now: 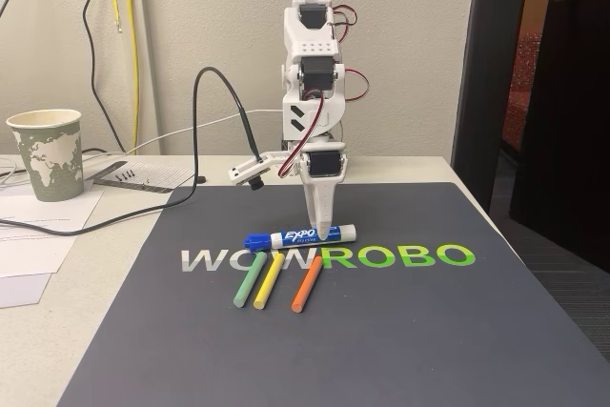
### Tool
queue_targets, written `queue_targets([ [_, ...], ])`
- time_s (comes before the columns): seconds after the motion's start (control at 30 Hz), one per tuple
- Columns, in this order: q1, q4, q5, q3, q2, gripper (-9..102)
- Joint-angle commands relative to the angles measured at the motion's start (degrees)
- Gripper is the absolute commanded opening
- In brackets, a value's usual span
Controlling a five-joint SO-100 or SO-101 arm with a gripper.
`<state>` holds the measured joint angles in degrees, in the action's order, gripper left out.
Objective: Pick up the blue marker.
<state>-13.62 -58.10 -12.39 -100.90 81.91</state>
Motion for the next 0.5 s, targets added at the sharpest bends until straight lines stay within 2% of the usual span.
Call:
queue_targets([
  [0.0,0.79,-0.70,-1.32,3.08,-0.18,10],
  [0.27,0.62,-1.76,-3.25,4.31,-1.49,3],
  [0.47,0.44,-1.76,-3.34,4.31,-1.41,1],
])
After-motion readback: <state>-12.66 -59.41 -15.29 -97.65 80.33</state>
